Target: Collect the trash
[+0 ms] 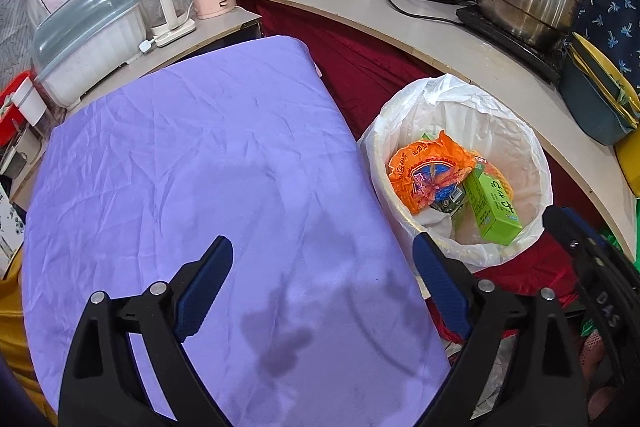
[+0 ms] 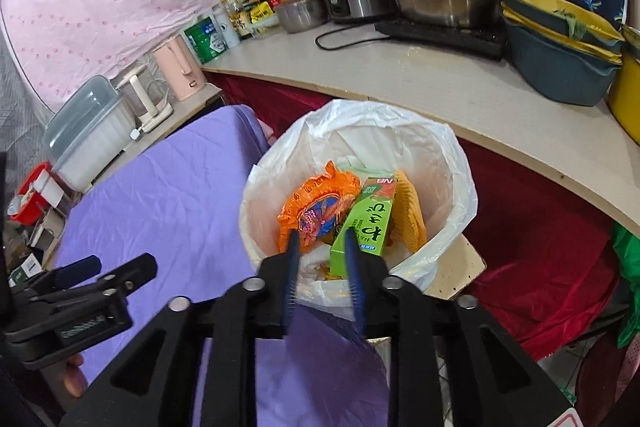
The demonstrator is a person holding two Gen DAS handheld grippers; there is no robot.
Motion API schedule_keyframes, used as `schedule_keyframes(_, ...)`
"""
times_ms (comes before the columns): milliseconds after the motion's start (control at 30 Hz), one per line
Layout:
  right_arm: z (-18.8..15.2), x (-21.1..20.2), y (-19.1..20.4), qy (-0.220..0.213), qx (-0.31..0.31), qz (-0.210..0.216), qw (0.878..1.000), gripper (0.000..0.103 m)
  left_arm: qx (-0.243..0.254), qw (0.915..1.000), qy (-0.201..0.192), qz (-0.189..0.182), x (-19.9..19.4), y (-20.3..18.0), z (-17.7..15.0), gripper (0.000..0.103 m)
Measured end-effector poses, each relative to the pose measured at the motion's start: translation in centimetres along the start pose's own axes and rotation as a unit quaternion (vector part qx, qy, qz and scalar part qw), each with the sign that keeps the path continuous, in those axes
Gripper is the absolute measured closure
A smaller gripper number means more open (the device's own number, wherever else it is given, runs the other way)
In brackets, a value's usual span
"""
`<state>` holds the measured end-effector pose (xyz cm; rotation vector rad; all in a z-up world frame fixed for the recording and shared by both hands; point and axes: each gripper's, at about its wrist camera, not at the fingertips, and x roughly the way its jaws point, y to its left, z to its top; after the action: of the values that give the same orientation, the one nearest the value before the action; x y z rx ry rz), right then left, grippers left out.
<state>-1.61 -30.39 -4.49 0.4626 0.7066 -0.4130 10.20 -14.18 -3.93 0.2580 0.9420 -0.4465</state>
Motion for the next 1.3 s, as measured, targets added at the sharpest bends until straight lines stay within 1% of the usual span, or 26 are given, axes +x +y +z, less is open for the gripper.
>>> schedule_keyframes(33,0.0,-0.5,0.0,-0.003,0.000,0.001,1.000,0.069,0.001,1.0000,-0.001,0.004,-0.2,0.0,-0.2,0.014)
schedule_keyframes(100,0.0,-1.5,0.2,-0.011,-0.004,-0.001,1.000,0.057,0.000,0.9999,-0.004,0.009,-0.7,0.0,-0.4,0.012)
schedule_keyframes(133,-0.1,-2.0,0.3,-0.015,-0.008,-0.003,1.000,0.054,0.000,0.9999,-0.005,0.012,-0.9,0.0,-0.5,0.012)
schedule_keyframes(200,-0.3,-2.8,0.6,-0.020,-0.019,-0.006,1.000,0.044,0.001,0.9998,-0.008,0.018,-1.4,-0.1,-0.8,0.012)
schedule_keyframes(300,-0.6,-4.0,1.0,-0.026,-0.037,-0.014,0.999,0.034,0.004,0.9996,-0.011,0.025,-2.0,-0.1,-1.2,0.008)
schedule_keyframes(333,-0.7,-4.3,1.1,-0.027,-0.042,-0.015,0.999,0.032,0.003,0.9996,-0.013,0.027,-2.3,-0.1,-1.4,0.008)
schedule_keyframes(400,-0.8,-5.0,1.2,-0.032,-0.048,-0.018,0.998,0.024,0.001,0.9995,-0.014,0.030,-2.7,-0.1,-1.7,0.008)
schedule_keyframes(500,-1.3,-5.7,1.4,-0.035,-0.055,-0.025,0.998,0.019,0.000,0.9994,-0.013,0.032,-3.0,-0.1,-2.0,0.007)
schedule_keyframes(667,-2.0,-6.4,1.5,-0.035,-0.070,-0.045,0.996,0.018,0.004,0.9992,-0.019,0.035,-3.8,-0.3,-2.9,0.007)
schedule_keyframes(733,-2.3,-6.5,1.4,-0.032,-0.070,-0.047,0.996,0.017,0.005,0.9992,-0.020,0.034,-4.0,-0.4,-3.2,0.007)
schedule_keyframes(833,-2.7,-6.6,1.1,-0.024,-0.066,-0.043,0.997,0.012,0.007,0.9991,-0.022,0.036,-4.3,-0.4,-3.6,0.007)
schedule_keyframes(900,-3.0,-6.9,1.0,-0.028,-0.065,-0.045,0.997,0.011,0.007,0.9991,-0.022,0.035,-4.5,-0.5,-3.8,0.007)
schedule_keyframes(967,-3.3,-7.0,0.8,-0.027,-0.062,-0.044,0.997,0.006,0.005,0.9991,-0.023,0.036,-4.6,-0.4,-4.1,0.007)
schedule_keyframes(1100,-3.7,-7.4,0.8,-0.032,-0.061,-0.046,0.997,0.006,0.001,0.9991,-0.020,0.036,-4.7,-0.2,-4.7,0.007)
schedule_keyframes(1300,-4.2,-7.8,0.7,-0.035,-0.069,-0.050,0.996,0.006,0.001,0.9985,-0.025,0.048,-4.9,-0.4,-5.8,0.007)
